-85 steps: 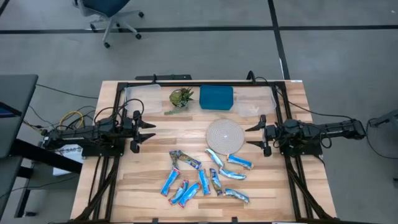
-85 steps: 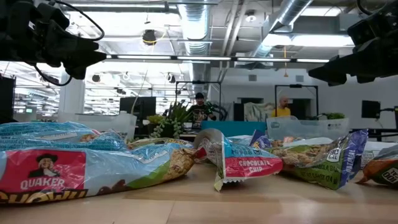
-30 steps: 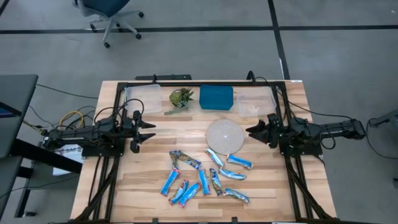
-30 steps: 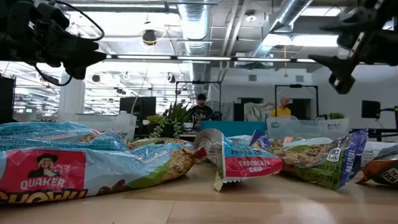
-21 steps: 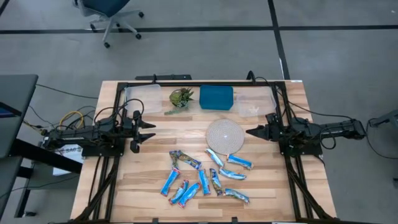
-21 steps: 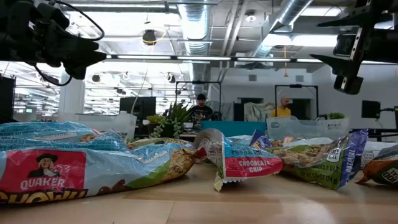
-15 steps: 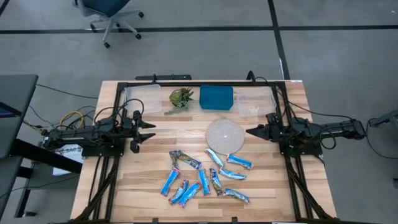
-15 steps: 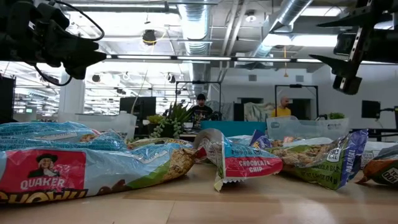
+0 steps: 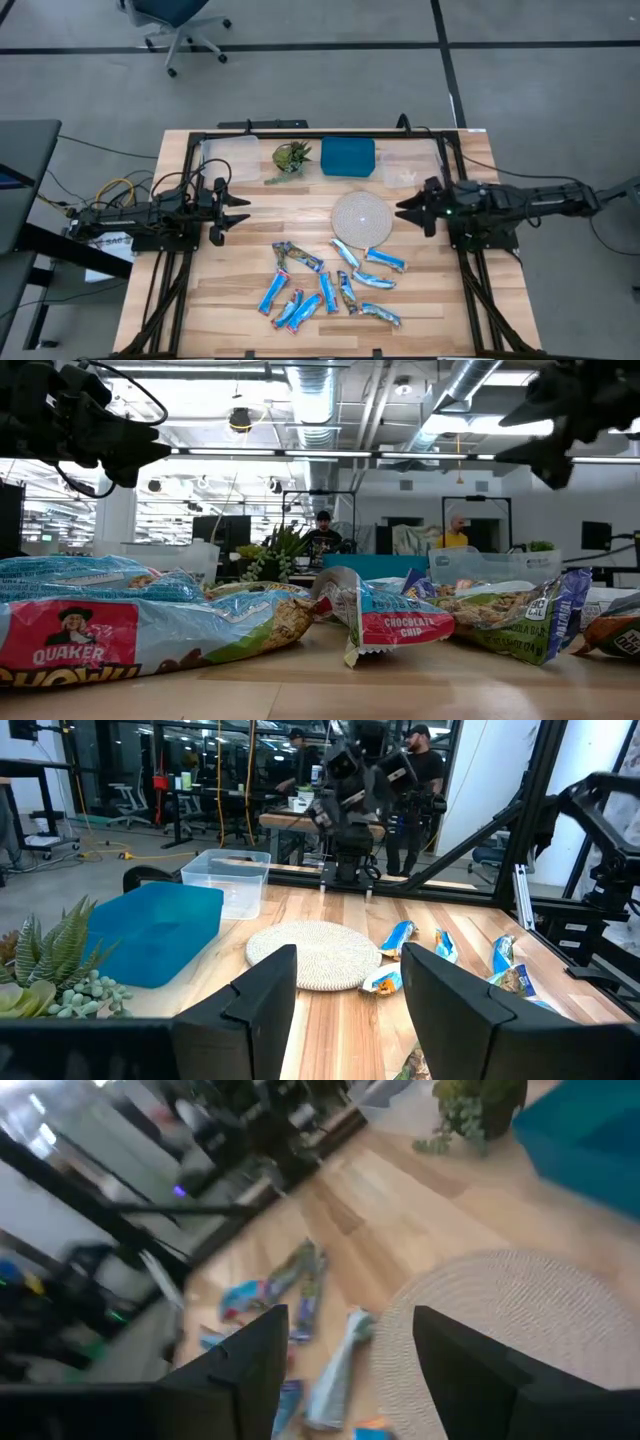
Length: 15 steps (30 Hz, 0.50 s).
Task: Pick and place Granola Bars by type
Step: Put the yellow granola bar into the right transparent bin
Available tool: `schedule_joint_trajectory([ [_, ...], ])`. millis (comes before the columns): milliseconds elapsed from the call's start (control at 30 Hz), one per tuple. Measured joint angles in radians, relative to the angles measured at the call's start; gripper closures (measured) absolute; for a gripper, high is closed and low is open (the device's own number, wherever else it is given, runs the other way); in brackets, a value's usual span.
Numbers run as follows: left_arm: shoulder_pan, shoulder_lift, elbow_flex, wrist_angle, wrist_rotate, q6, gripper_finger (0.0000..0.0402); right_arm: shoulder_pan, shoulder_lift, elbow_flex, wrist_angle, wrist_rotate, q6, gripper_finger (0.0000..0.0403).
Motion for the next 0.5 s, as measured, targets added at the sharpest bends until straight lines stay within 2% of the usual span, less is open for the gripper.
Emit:
schedule_joint_trajectory([
  [200,0.000,0.000,0.000,0.000,0.000,0.000,0.0228,0.000,0.230,0.155,-0.069,0.061,-0.099,0.0223],
  [300,0.000,0.000,0.000,0.000,0.000,0.000,0.0228,0.000,0.341,0.229,-0.168,0.088,-0.097,0.0232],
  [500,0.000,0.000,0.000,0.000,0.000,0.000,0.0228,-0.001,0.465,0.332,-0.407,0.093,-0.043,0.0246],
])
